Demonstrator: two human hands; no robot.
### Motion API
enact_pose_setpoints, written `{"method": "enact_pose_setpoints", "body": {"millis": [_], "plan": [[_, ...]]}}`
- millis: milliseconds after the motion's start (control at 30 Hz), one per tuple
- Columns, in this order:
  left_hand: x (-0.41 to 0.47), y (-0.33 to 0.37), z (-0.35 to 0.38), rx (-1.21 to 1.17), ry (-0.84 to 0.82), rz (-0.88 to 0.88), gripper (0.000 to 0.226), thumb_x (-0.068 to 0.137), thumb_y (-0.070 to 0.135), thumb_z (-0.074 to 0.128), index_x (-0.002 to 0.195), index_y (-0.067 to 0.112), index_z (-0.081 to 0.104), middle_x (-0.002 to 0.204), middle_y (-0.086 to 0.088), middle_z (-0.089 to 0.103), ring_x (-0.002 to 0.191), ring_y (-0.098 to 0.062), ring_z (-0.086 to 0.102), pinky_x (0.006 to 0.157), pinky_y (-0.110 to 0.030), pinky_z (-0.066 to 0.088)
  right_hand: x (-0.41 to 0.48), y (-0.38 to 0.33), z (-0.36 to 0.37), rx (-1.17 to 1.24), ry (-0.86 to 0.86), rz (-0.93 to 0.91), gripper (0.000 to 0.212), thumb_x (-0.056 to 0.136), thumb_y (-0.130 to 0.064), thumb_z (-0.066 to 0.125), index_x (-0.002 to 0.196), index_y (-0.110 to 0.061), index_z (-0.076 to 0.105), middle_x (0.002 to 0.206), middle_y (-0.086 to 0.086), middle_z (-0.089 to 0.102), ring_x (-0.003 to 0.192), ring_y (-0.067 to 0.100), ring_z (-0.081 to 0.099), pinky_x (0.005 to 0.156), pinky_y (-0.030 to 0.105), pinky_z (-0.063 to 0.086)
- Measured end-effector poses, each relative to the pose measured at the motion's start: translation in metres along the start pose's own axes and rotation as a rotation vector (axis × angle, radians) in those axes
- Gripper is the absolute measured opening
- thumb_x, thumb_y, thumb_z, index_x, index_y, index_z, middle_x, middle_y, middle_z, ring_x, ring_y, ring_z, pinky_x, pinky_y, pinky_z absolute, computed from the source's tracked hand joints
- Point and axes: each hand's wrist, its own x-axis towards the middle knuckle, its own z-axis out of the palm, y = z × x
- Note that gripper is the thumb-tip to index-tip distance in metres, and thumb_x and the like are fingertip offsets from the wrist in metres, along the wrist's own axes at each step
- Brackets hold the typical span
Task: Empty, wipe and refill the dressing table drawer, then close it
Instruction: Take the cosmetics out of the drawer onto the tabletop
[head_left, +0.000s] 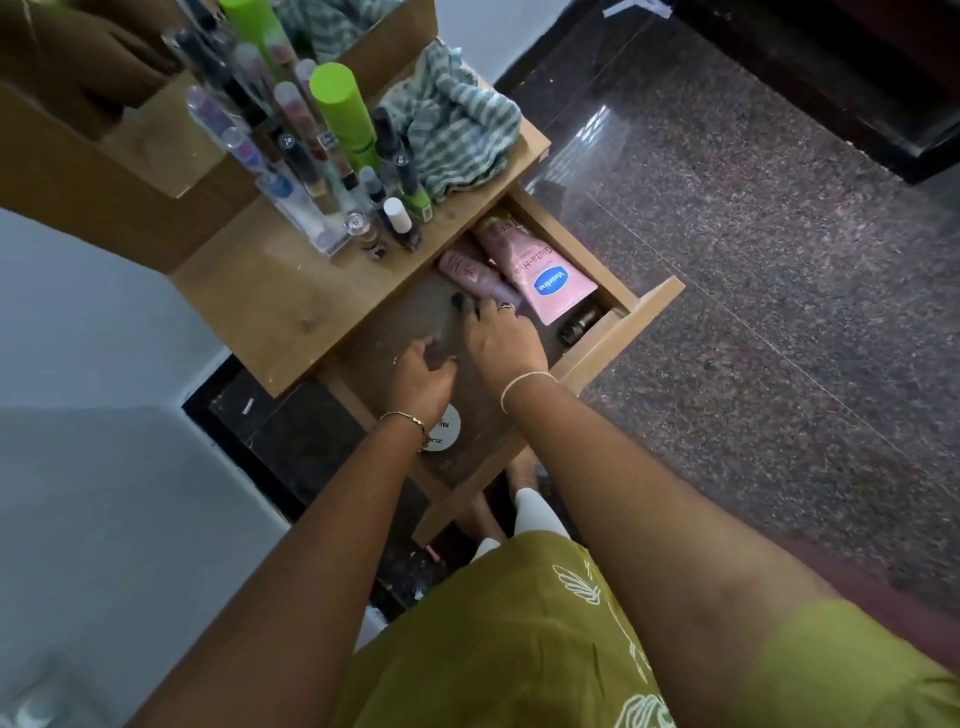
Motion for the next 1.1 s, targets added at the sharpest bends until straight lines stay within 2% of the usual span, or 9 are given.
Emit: {"method": "enact_pose_setpoints", "body": {"millis": [200, 367, 467, 567, 700, 800, 833, 933, 1100], "plan": [[0.004, -0.004, -0.005, -0.073, 0.024, -0.059, 0.039, 0.090, 0.010, 0.058, 0.128, 0.014, 0.052, 0.128, -0.003, 0.058, 0.116, -0.016, 0.054, 0.090, -0.023, 0.040, -0.004, 0.000, 0.003, 0.015, -0.015, 0.056, 0.029, 0.097, -0.008, 0.042, 0.125, -0.006, 0.050, 0.125, 0.015, 0.052, 0.116, 0.029, 0.050, 0.085, 0.034, 0.045], [0.009, -0.003, -0.004, -0.085, -0.015, -0.084, 0.039, 0.090, 0.010, 0.059, 0.128, 0.013, 0.053, 0.126, -0.003, 0.059, 0.113, -0.014, 0.055, 0.092, -0.024, 0.041, -0.009, -0.003, 0.004, 0.080, -0.035, 0.064, 0.027, 0.096, -0.006, 0.042, 0.120, -0.006, 0.054, 0.120, 0.013, 0.054, 0.113, 0.029, 0.052, 0.082, 0.035, 0.048], [0.011, -0.003, -0.002, -0.051, -0.048, -0.096, 0.041, 0.089, 0.016, 0.062, 0.128, 0.010, 0.054, 0.126, -0.005, 0.060, 0.117, -0.018, 0.056, 0.093, -0.025, 0.042, -0.011, -0.003, -0.002, 0.180, -0.027, 0.099, 0.022, 0.092, -0.009, 0.054, 0.115, -0.007, 0.057, 0.115, 0.012, 0.057, 0.110, 0.029, 0.055, 0.079, 0.038, 0.050], [0.012, -0.004, -0.001, 0.003, -0.055, -0.076, 0.032, 0.088, 0.021, 0.064, 0.118, 0.011, 0.062, 0.117, -0.006, 0.065, 0.110, -0.021, 0.059, 0.094, -0.032, 0.047, -0.012, -0.004, -0.007, 0.271, -0.002, 0.111, 0.019, 0.091, -0.012, 0.057, 0.109, -0.009, 0.059, 0.113, 0.010, 0.058, 0.106, 0.029, 0.057, 0.077, 0.037, 0.050], [0.008, 0.006, -0.004, -0.075, 0.010, -0.017, 0.028, 0.083, 0.015, 0.070, 0.109, 0.005, 0.066, 0.105, -0.012, 0.069, 0.100, -0.021, 0.064, 0.091, -0.032, 0.051, -0.014, -0.006, -0.014, 0.362, 0.049, 0.100, 0.017, 0.091, -0.015, 0.052, 0.105, -0.010, 0.061, 0.109, 0.009, 0.059, 0.099, 0.028, 0.059, 0.075, 0.039, 0.051], [0.006, 0.016, -0.010, -0.103, 0.066, 0.040, 0.025, 0.081, 0.011, 0.072, 0.104, 0.002, 0.066, 0.099, -0.013, 0.069, 0.084, -0.013, 0.062, 0.069, -0.011, 0.050, -0.011, -0.002, -0.020, 0.450, -0.006, 0.049, 0.023, 0.088, -0.018, 0.053, 0.108, -0.010, 0.063, 0.110, 0.010, 0.059, 0.099, 0.030, 0.059, 0.080, 0.039, 0.050], [0.005, 0.019, -0.013, -0.078, 0.088, 0.053, 0.025, 0.082, 0.012, 0.071, 0.104, 0.002, 0.066, 0.098, -0.012, 0.069, 0.082, -0.011, 0.061, 0.065, -0.010, 0.047, -0.009, 0.001, -0.023, 0.506, -0.045, 0.033, 0.025, 0.086, -0.017, 0.054, 0.108, -0.009, 0.064, 0.111, 0.011, 0.060, 0.101, 0.030, 0.058, 0.083, 0.040, 0.050], [0.004, 0.022, -0.020, -0.018, 0.173, 0.044, 0.026, 0.084, 0.019, 0.070, 0.105, 0.005, 0.067, 0.099, -0.008, 0.070, 0.084, -0.010, 0.059, 0.072, -0.018, 0.043, -0.002, 0.013, -0.033, 0.657, -0.065, 0.059, 0.033, 0.080, -0.010, 0.055, 0.111, -0.013, 0.067, 0.114, 0.008, 0.063, 0.102, 0.027, 0.060, 0.087, 0.038, 0.050], [0.007, 0.023, -0.023, -0.073, 0.243, 0.012, 0.026, 0.084, 0.019, 0.070, 0.106, 0.007, 0.067, 0.101, -0.008, 0.071, 0.083, -0.007, 0.059, 0.066, -0.007, 0.039, 0.010, 0.028, -0.030, 0.223, 0.110, 0.149, 0.041, 0.080, -0.007, 0.058, 0.121, -0.015, 0.058, 0.116, 0.009, 0.049, 0.092, 0.030, 0.054, 0.076, 0.039, 0.042]]}}
